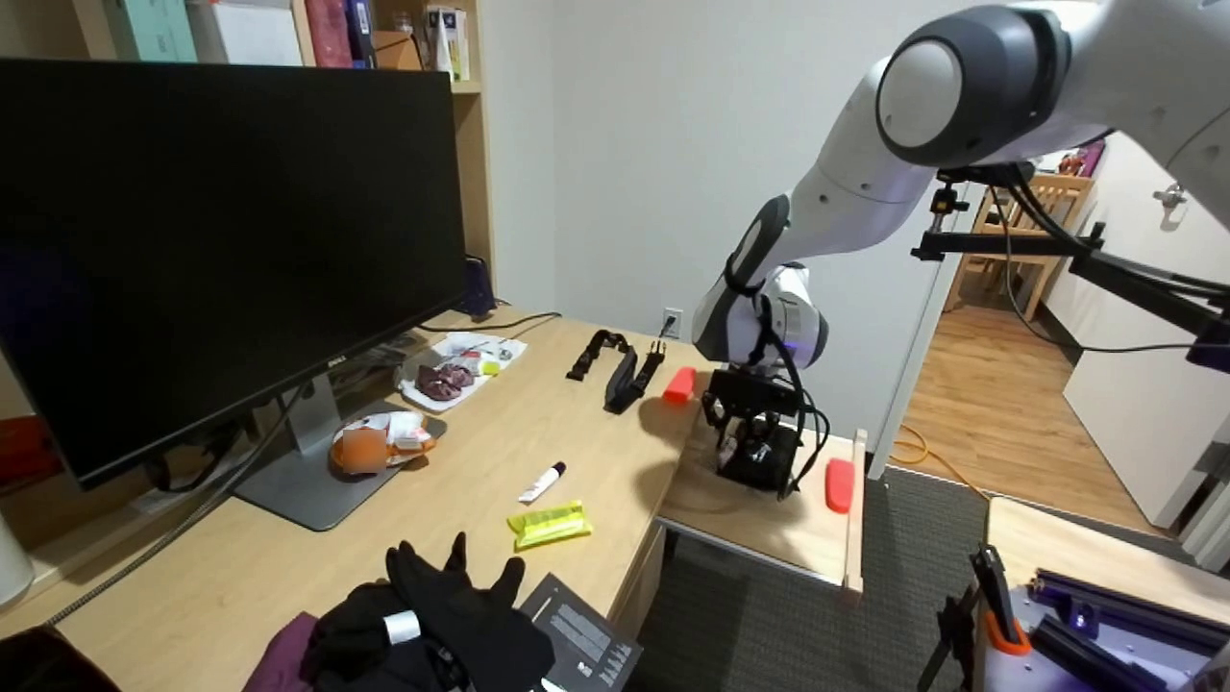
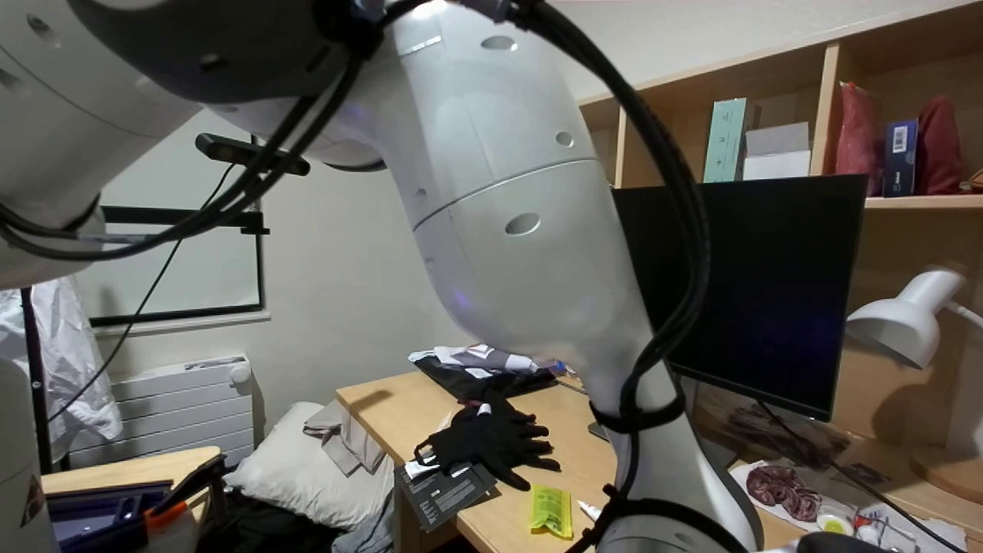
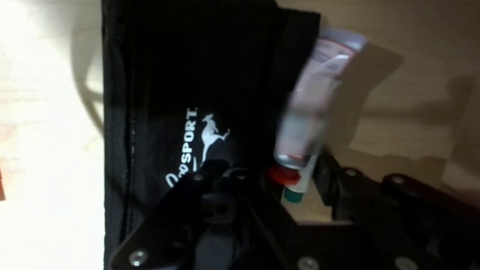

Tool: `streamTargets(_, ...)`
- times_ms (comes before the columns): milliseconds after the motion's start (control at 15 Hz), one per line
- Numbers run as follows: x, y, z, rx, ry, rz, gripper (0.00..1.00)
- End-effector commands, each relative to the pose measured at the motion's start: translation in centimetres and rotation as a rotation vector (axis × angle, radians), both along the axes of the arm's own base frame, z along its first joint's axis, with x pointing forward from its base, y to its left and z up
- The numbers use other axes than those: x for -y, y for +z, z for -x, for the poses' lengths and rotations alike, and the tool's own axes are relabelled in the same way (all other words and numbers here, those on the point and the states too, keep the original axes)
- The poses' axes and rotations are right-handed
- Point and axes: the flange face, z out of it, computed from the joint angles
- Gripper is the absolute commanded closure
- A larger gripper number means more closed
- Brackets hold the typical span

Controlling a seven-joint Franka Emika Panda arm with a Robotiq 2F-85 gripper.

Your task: Move the black case from the sliding tray to the table top

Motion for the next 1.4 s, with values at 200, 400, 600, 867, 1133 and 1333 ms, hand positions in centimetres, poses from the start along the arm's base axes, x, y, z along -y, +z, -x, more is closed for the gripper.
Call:
streamTargets(200,0.6,1.6,3.0,-0.03,0.044,-0.015,0.89)
streamTargets(400,1.0,2.5,4.8,-0.05,0.077,-0.015,0.89)
streamTargets(600,1.8,4.1,6.4,-0.034,0.106,-0.014,0.89)
streamTargets(867,1.3,7.0,6.6,0.011,0.113,-0.027,0.88)
streamTargets(1133,-1.3,9.6,4.7,0.053,0.112,-0.031,0.87)
streamTargets(1333,-3.9,10.4,2.3,0.071,0.109,-0.037,0.89)
